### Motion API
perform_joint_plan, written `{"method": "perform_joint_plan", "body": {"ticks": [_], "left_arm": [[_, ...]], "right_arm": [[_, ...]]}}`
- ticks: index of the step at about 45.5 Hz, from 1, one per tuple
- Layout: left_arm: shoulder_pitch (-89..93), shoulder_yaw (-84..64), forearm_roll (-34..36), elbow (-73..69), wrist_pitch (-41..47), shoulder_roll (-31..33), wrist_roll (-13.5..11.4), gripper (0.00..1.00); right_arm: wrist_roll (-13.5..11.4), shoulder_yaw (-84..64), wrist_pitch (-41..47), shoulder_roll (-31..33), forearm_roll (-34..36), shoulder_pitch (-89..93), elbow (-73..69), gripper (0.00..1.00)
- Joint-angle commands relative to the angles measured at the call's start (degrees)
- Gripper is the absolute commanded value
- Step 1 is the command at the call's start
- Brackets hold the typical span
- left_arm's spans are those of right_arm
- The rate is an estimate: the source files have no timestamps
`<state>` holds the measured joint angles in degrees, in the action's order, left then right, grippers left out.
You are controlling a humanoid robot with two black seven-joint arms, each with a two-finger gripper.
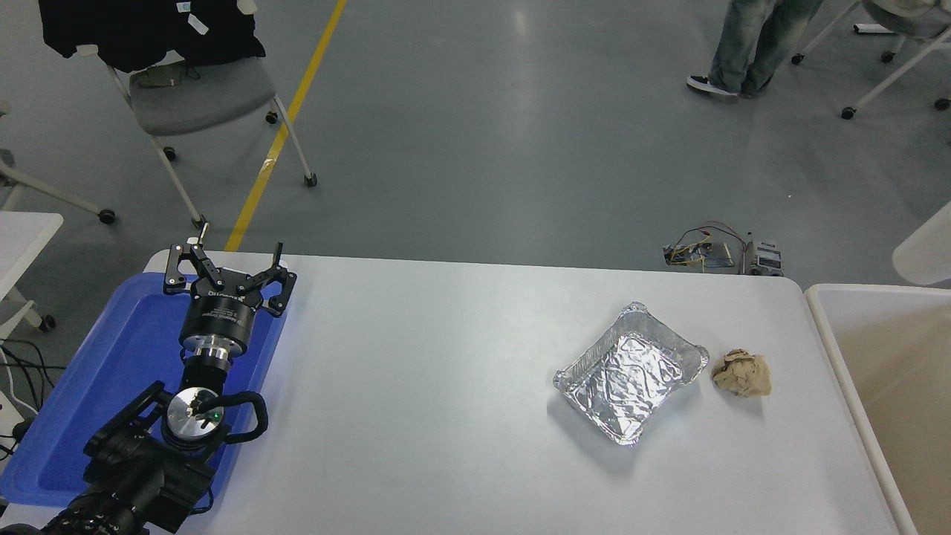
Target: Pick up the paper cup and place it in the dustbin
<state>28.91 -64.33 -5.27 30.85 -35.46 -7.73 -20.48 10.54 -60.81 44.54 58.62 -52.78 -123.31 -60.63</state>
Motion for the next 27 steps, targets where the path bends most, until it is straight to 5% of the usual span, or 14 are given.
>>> {"method": "perform_joint_plan", "body": {"ticks": [1,13,27], "left_arm": [[0.0,0.0,0.0,0.0,0.0,0.0,0.0,1.0],[0.0,0.0,0.0,0.0,0.0,0.0,0.0,1.0],[0.0,0.0,0.0,0.0,0.0,0.0,0.0,1.0]], "right_arm": [[0.0,-1.6,0.5,-0.1,0.0,-3.0,0.0,0.0],[-0.5,-1.1,0.3,-0.3,-0.7,3.5,3.8,0.0],[-0.6,5.0,-16.7,-4.1,7.2,31.7,23.4,0.0]]}}
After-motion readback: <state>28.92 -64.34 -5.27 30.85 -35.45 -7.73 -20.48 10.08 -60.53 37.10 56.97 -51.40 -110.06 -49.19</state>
